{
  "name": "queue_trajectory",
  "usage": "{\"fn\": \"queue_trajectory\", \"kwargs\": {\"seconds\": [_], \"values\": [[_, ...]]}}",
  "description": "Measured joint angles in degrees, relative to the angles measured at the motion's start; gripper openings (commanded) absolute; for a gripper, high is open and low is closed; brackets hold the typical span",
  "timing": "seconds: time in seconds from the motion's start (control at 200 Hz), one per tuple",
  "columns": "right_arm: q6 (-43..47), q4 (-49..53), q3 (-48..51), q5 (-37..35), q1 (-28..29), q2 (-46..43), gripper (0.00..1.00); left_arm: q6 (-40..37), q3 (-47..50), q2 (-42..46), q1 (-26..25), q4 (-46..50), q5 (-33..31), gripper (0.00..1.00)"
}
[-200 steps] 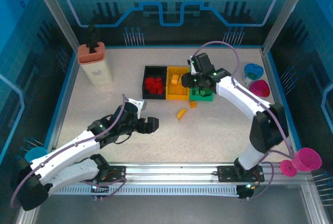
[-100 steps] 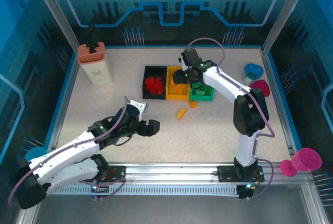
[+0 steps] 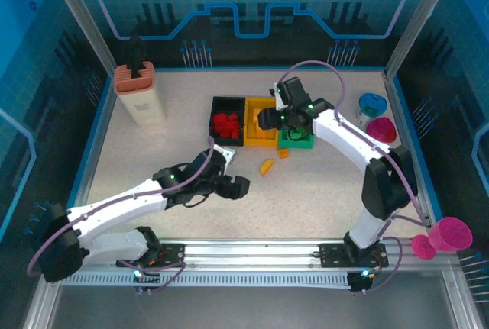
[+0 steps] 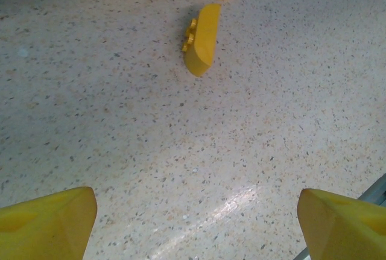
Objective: Sort the legos into containers by color
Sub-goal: Place the lego in the container, then pick up the lego from the center of the table.
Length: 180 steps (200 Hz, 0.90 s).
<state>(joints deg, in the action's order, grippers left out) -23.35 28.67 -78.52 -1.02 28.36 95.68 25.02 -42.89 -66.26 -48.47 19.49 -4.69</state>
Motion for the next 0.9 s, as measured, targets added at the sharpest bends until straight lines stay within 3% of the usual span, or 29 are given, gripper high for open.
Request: {"fn": "queue_trajectory", "kwargs": {"seconds": [0.41,0.9], "values": [[-1.3,-3.3,16.5,0.0,-2.6,-11.8,0.64,-5.4,-16.7,-25.0,-0.9,-1.7,1.1,0.85],[-2.6,-6.6,27.9,1.7,-8.2,-19.6,0.63,-9.4,-31.2,-43.8,-0.9,5.2,-2.5,0.65]]}}
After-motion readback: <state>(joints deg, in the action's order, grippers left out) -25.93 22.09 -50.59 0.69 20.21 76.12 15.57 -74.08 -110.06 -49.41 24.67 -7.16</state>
